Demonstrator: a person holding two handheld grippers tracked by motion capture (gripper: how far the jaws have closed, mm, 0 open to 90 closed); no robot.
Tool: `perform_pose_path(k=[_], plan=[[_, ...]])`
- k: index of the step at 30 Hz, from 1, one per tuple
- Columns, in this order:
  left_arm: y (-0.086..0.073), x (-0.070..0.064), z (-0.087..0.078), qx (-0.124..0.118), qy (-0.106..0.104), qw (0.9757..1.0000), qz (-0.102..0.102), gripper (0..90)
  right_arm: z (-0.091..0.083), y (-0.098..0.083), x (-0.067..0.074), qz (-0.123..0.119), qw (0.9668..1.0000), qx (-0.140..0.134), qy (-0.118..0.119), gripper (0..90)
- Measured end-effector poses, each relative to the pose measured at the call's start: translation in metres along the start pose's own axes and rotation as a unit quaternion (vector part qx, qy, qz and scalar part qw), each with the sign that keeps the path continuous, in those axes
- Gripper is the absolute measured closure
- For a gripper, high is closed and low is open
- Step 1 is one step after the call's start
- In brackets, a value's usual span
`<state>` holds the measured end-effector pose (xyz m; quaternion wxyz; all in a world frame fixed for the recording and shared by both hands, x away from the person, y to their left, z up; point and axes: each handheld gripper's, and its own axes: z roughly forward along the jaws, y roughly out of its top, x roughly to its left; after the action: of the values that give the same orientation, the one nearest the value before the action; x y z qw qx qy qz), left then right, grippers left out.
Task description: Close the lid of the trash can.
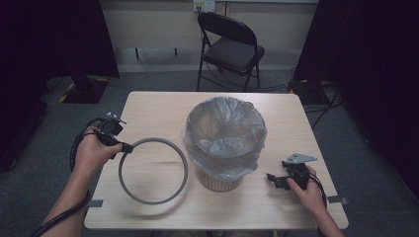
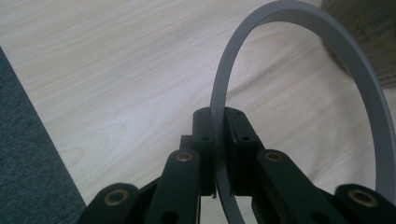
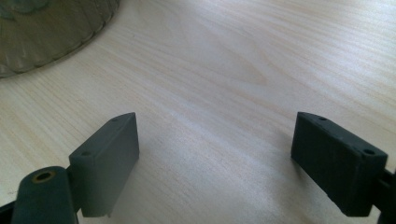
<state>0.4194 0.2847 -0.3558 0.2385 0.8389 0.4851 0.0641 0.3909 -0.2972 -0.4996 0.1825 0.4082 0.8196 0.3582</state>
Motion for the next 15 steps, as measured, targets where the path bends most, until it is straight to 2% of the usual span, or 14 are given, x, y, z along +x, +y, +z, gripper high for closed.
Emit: perform_pose_path(k=[9, 15], plan=[[0.000, 0.001, -0.005, 0.008, -0.007, 0.9999, 0.000, 83.9, 0.000, 0.000, 0.000, 0.001, 1.0000, 0.000, -0.001, 14.5], [0.003, 0.006, -0.029, 0.006, -0.001, 1.0000, 0.000, 83.9, 0.000, 0.000, 0.000, 0.002, 1.0000, 0.000, -0.001, 14.5]])
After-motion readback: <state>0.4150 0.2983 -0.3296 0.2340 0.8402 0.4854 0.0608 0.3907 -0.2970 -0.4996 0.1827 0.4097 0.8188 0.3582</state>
